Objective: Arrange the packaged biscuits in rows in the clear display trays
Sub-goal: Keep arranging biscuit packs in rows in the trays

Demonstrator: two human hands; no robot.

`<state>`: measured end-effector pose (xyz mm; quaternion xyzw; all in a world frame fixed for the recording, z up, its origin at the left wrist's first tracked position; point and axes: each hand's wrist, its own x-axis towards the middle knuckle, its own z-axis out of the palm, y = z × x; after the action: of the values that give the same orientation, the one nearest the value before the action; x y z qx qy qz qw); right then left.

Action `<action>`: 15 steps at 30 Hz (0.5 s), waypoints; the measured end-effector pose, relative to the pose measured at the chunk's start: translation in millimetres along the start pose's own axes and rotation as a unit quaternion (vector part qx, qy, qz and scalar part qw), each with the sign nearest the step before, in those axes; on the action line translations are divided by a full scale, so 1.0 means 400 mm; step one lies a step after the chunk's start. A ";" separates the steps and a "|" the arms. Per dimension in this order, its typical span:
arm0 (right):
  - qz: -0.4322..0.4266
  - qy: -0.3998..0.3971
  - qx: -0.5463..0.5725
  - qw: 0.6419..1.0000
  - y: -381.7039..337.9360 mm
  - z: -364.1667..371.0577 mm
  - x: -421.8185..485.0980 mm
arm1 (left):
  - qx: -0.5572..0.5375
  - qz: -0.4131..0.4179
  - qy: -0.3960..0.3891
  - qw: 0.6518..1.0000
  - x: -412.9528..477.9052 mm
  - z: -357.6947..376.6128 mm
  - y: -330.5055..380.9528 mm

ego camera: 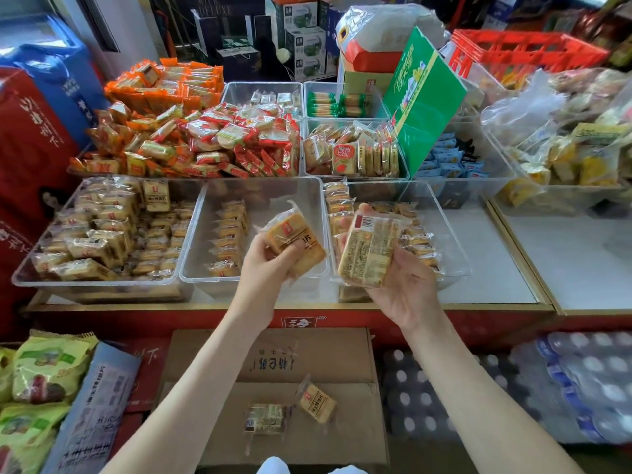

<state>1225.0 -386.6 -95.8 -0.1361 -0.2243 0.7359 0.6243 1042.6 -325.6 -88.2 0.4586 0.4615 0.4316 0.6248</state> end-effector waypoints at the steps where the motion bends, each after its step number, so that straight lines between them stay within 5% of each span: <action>1: -0.007 -0.012 0.010 1.000 -0.010 -0.007 0.000 | -0.004 -0.014 -0.007 1.000 0.007 0.003 0.000; 10: -0.004 0.045 0.013 0.999 -0.144 -0.116 0.021 | -0.084 -0.126 -0.046 0.987 0.083 0.098 0.002; 15: -0.002 0.072 0.028 0.997 -0.151 -0.169 0.044 | -0.084 -0.161 -0.145 0.973 0.090 0.194 -0.016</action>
<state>1305.7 -351.2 -122.5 -0.1710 -0.1583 0.7288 0.6439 1126.2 -305.8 -89.1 0.3814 0.3960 0.2913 0.7829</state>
